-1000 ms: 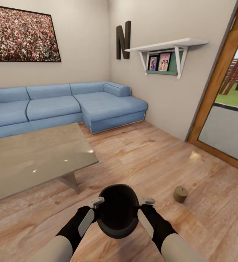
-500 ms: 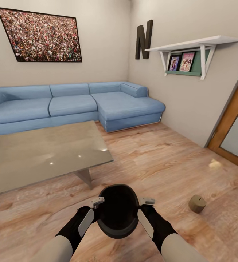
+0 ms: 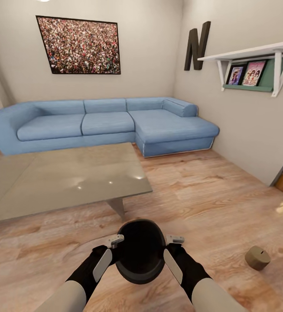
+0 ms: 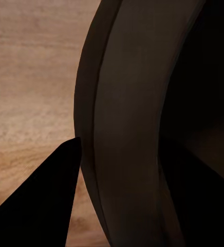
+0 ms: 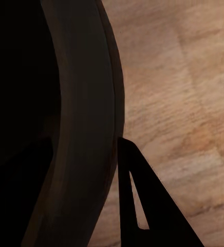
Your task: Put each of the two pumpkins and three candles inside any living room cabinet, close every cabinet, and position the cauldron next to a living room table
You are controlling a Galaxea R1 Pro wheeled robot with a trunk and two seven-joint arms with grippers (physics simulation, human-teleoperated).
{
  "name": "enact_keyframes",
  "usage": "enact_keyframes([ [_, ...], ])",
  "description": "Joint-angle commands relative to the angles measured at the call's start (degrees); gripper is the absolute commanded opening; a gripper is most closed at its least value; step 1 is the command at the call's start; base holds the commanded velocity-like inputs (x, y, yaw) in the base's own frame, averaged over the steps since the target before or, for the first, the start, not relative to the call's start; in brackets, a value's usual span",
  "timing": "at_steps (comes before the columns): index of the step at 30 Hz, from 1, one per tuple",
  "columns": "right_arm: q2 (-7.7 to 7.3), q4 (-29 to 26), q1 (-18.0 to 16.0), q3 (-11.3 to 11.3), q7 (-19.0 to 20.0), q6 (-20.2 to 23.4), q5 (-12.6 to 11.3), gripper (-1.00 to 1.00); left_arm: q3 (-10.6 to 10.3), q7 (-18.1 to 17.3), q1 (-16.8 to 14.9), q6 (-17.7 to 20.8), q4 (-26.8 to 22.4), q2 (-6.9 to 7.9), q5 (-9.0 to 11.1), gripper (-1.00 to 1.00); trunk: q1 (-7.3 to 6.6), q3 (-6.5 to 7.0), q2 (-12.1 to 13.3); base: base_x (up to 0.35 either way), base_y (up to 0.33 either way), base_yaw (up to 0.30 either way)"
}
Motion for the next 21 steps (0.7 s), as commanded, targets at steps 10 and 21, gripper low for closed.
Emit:
enact_keyframes([
  [10, 0.0, -0.2, -0.1, 0.7, -0.3, -0.4, -1.6, -1.0, 0.2, 0.5, 0.0, 0.5, 0.0, 0.27, -1.0, -1.0, -0.02, -0.07, 0.0, 0.0, 0.0, 0.215],
  [21, 0.0, -0.3, -0.1, 0.8, -0.3, -0.4, -1.6, -1.0, 0.2, 0.5, 0.0, 0.5, 0.0, 0.27, -1.0, -1.0, -0.02, -0.07, 0.0, 0.0, 0.0, 0.071],
])
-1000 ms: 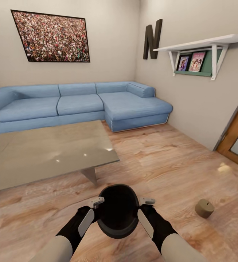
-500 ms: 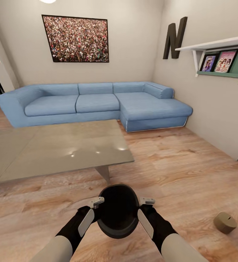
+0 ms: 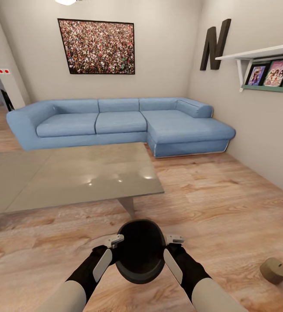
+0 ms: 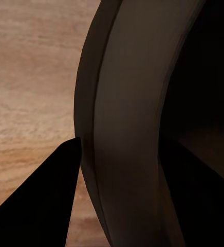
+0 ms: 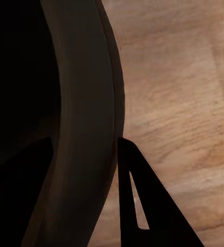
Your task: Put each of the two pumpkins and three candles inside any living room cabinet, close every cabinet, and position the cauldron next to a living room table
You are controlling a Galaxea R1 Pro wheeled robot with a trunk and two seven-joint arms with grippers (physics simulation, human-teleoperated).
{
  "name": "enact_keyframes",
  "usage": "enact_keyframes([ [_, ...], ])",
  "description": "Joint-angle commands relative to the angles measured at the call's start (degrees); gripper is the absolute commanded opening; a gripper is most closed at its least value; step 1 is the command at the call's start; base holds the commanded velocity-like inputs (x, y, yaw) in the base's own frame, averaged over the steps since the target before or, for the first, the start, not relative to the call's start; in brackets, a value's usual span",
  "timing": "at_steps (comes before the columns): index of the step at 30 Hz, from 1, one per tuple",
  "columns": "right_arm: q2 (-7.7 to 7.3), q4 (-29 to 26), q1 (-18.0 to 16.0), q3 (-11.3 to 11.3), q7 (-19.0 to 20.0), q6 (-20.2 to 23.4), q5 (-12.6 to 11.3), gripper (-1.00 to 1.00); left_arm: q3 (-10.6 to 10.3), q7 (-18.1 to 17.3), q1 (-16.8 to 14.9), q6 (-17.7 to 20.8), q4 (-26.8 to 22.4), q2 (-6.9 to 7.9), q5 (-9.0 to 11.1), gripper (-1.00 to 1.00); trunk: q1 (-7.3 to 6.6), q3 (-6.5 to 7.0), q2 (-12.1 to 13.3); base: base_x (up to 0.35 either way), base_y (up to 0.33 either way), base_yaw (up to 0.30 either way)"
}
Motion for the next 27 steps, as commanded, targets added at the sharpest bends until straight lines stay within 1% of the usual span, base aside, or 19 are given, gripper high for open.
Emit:
enact_keyframes([
  [1, 0.0, -0.2, -0.1, 0.7, -0.2, -0.4, -1.7, -1.0, 0.2, 0.6, 0.0, 0.5, 0.0, 0.26, -1.0, -1.0, -0.02, -0.05, 0.0, 0.0, 0.0, 0.276],
  [8, 0.0, -0.2, -0.1, 0.8, -0.2, -0.4, -1.7, -1.0, 0.2, 0.6, 0.0, 0.5, 0.0, 0.26, -1.0, -1.0, -0.02, -0.05, 0.0, 0.0, 0.0, 0.288],
  [10, 0.0, -0.2, -0.1, 0.8, -0.2, -0.4, -1.7, -1.0, 0.2, 0.6, 0.0, 0.5, 0.0, 0.26, -1.0, -1.0, -0.02, -0.05, 0.0, 0.0, 0.0, 0.141],
  [13, 0.0, -0.2, -0.1, 0.8, -0.2, -0.4, -1.7, -1.0, 0.2, 0.6, 0.0, 0.5, 0.0, 0.29, -1.0, -1.0, -0.02, -0.05, 0.0, 0.067, 0.0, 0.032],
  [23, 0.0, -0.2, -0.1, 0.8, -0.2, -0.5, -1.7, -1.0, 0.2, 0.6, 0.0, 0.5, 0.0, 0.48, -1.0, -1.0, -0.02, -0.05, 0.0, 0.152, 0.0, 0.002],
  [27, 0.0, -0.2, -0.1, 0.8, -0.2, -0.5, -1.7, -1.0, 0.2, 0.6, 0.0, 0.5, 0.0, 0.6, -1.0, -1.0, -0.02, -0.05, 0.0, 0.058, 0.0, 0.0],
])
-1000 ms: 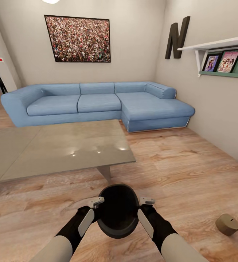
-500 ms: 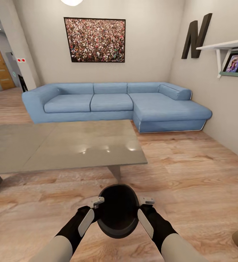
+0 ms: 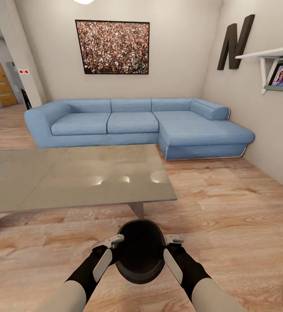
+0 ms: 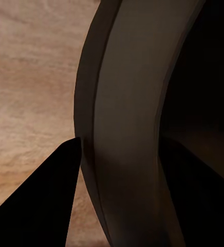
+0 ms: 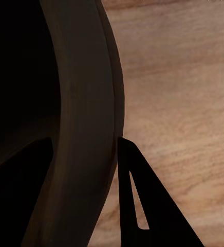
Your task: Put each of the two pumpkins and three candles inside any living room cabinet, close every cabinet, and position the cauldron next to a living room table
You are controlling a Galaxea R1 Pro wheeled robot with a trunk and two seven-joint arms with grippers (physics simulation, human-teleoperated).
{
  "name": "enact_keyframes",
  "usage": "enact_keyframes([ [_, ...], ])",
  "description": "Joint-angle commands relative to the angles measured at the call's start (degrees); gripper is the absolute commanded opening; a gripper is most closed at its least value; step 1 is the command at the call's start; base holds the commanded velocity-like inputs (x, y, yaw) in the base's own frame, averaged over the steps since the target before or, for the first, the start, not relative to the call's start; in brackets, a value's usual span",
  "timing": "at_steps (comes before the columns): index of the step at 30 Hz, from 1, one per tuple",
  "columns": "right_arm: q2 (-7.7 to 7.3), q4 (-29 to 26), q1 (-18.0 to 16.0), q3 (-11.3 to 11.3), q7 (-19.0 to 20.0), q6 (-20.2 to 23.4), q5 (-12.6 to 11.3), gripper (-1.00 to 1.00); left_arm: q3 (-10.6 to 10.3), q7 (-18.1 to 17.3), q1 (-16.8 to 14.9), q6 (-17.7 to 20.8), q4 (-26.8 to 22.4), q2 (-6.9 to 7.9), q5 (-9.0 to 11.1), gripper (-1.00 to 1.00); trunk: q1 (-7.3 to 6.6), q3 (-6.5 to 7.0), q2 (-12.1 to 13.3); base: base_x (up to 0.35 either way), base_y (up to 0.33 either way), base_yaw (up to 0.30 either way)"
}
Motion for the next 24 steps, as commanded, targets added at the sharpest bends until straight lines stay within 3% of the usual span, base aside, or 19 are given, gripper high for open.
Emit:
enact_keyframes([
  [1, 0.0, -0.2, -0.1, 0.7, -0.2, -0.4, -1.6, -1.0, 0.2, 0.5, 0.0, 0.5, 0.0, 0.62, -0.9, -1.0, -0.01, -0.05, 0.0, 0.029, 0.0, 0.0],
  [24, 0.0, -0.2, -0.1, 0.7, -0.2, -0.4, -1.6, -1.0, 0.2, 0.5, 0.0, 0.5, -0.1, 0.72, -0.9, -1.0, -0.01, -0.05, 0.0, 0.043, 0.0, 0.0],
])
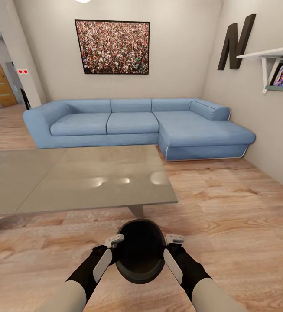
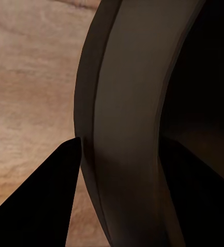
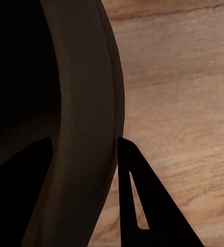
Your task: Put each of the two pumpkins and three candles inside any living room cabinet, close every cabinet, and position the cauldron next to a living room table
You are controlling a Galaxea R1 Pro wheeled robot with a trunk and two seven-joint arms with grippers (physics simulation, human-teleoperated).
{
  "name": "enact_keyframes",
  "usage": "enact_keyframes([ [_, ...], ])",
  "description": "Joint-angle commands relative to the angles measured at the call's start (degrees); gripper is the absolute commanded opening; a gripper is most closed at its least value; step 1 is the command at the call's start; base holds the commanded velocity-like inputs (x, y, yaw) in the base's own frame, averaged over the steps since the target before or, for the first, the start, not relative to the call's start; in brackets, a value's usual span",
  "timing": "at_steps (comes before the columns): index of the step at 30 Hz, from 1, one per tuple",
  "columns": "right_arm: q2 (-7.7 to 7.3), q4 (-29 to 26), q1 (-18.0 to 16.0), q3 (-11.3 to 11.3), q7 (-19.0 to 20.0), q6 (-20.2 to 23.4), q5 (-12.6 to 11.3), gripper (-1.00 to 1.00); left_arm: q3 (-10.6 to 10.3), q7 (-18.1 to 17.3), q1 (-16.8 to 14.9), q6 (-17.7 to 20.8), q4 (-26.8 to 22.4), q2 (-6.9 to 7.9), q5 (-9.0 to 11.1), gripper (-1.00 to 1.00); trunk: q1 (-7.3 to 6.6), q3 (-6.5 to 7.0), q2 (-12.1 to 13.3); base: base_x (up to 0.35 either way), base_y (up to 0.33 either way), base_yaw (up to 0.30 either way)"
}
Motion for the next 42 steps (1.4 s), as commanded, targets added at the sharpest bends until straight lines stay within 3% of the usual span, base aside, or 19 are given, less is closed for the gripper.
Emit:
enact_keyframes([
  [1, 0.0, -0.2, -0.1, 0.8, -0.3, -0.4, -1.7, -1.0, 0.1, 0.5, 0.0, 0.5, 0.0, 0.73, -0.9, -1.0, -0.01, -0.05, 0.0, 0.036, 0.0, 0.0],
  [42, 0.0, -0.2, -0.1, 0.8, -0.3, -0.4, -1.7, -1.0, -0.1, 0.5, 0.0, 0.6, -1.2, 0.73, -0.9, -1.0, -0.01, -0.05, 0.0, 0.033, 0.004, 0.0],
])
